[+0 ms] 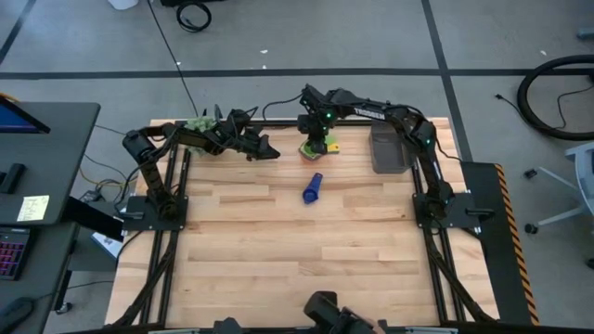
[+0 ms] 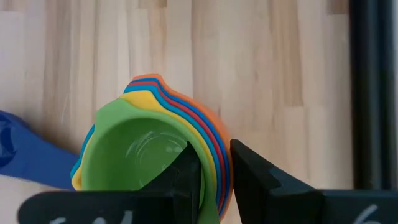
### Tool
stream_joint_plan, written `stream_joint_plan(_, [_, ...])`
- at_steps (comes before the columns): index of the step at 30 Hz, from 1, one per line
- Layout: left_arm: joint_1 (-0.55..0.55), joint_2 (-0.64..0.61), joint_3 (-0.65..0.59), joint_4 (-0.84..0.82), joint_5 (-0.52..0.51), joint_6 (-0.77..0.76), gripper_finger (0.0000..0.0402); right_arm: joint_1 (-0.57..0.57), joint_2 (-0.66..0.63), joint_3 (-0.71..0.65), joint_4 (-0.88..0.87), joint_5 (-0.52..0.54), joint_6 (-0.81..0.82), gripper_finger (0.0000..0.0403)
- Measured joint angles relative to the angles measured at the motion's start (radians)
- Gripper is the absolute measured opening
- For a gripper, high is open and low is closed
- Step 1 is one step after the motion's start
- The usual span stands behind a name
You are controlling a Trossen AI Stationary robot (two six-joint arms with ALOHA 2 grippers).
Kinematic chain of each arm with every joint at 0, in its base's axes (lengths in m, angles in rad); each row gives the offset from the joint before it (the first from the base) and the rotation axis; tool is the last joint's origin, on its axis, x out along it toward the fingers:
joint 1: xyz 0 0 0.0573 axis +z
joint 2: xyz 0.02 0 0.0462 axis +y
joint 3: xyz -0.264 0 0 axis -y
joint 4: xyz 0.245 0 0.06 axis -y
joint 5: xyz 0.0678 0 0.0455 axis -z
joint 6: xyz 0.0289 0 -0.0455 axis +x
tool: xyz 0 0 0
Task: Nest measuring cups in basket
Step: Put the stack of measuring cups into the black bin
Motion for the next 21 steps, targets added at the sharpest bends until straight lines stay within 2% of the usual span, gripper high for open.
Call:
stream_joint_plan(10, [0.000, 0.000, 0.000, -0.001, 0.000, 0.000, 0.0141, -0.039, -0.110, 0.001, -0.040, 0.035, 0.079, 0.0073])
stream_joint_plan(13, [0.000, 0.000, 0.000, -0.001, 0.000, 0.000, 0.0141, -0.052, -0.144, 0.001, -0.070, 0.081, 0.120, 0.0073])
stream_joint_plan(21, [0.000, 0.000, 0.000, -0.001, 0.000, 0.000, 0.0141, -0.097, -0.238, 0.001, -0.199, 0.109, 0.240, 0.0073])
